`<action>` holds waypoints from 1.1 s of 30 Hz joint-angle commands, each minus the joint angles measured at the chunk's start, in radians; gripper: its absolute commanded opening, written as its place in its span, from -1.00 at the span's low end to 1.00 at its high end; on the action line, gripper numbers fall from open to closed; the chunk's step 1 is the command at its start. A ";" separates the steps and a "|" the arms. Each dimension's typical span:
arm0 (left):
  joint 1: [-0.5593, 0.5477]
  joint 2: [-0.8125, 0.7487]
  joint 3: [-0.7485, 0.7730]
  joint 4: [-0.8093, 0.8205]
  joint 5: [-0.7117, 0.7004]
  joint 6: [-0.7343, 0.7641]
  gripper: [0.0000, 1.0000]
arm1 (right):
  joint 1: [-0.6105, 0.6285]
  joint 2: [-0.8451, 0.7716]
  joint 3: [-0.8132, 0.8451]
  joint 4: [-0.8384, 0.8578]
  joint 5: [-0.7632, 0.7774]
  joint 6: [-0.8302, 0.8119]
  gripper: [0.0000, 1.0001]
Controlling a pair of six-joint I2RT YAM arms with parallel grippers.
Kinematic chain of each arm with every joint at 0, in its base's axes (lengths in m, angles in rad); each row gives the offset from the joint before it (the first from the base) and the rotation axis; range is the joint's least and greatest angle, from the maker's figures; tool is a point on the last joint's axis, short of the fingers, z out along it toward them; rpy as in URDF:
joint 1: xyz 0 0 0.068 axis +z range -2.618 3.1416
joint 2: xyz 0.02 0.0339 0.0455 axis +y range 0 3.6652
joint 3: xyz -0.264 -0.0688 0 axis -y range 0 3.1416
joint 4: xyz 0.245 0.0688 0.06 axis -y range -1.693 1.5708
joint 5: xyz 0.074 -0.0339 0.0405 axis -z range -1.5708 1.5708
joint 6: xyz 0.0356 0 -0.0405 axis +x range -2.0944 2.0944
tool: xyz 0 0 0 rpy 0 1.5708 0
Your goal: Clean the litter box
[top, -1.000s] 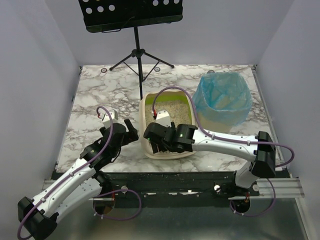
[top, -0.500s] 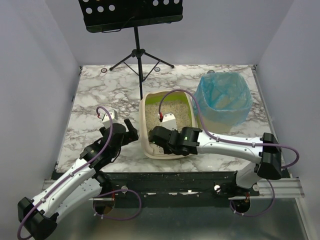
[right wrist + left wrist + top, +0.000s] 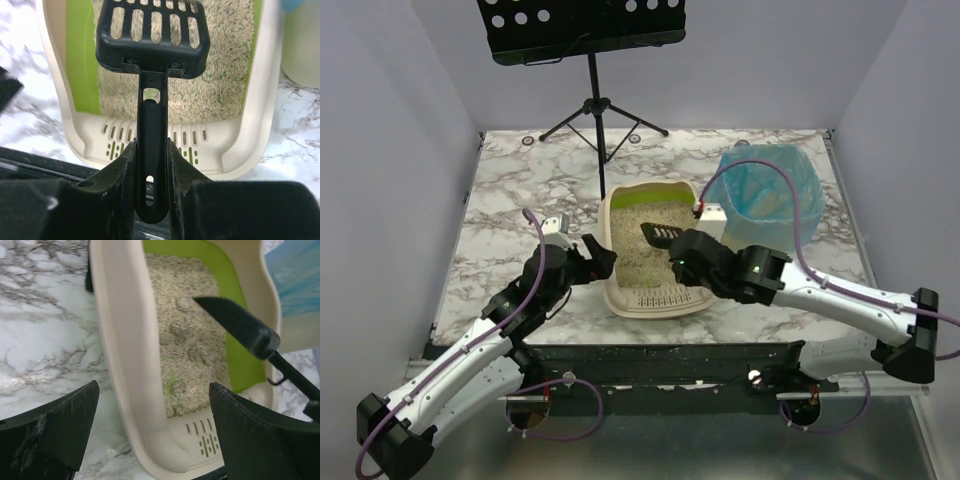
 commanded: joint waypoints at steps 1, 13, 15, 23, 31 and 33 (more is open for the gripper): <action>-0.001 0.007 -0.016 0.194 0.175 0.029 0.98 | -0.057 -0.150 -0.115 0.186 -0.117 0.047 -0.99; -0.036 0.125 -0.147 0.841 0.492 -0.192 0.98 | -0.075 -0.648 -0.481 0.649 -0.182 0.314 -0.99; -0.045 0.168 -0.145 0.915 0.488 -0.255 0.98 | -0.075 -0.663 -0.494 0.677 -0.191 0.328 -0.99; -0.076 0.308 -0.056 0.930 0.327 -0.358 0.58 | -0.075 -0.660 -0.564 0.827 -0.236 0.400 -0.99; -0.079 0.378 -0.024 0.926 0.219 -0.430 0.32 | -0.077 -0.648 -0.615 0.973 -0.286 0.440 -0.99; -0.077 0.404 -0.018 0.947 0.221 -0.443 0.29 | -0.074 -0.637 -0.607 0.979 -0.314 0.437 -0.99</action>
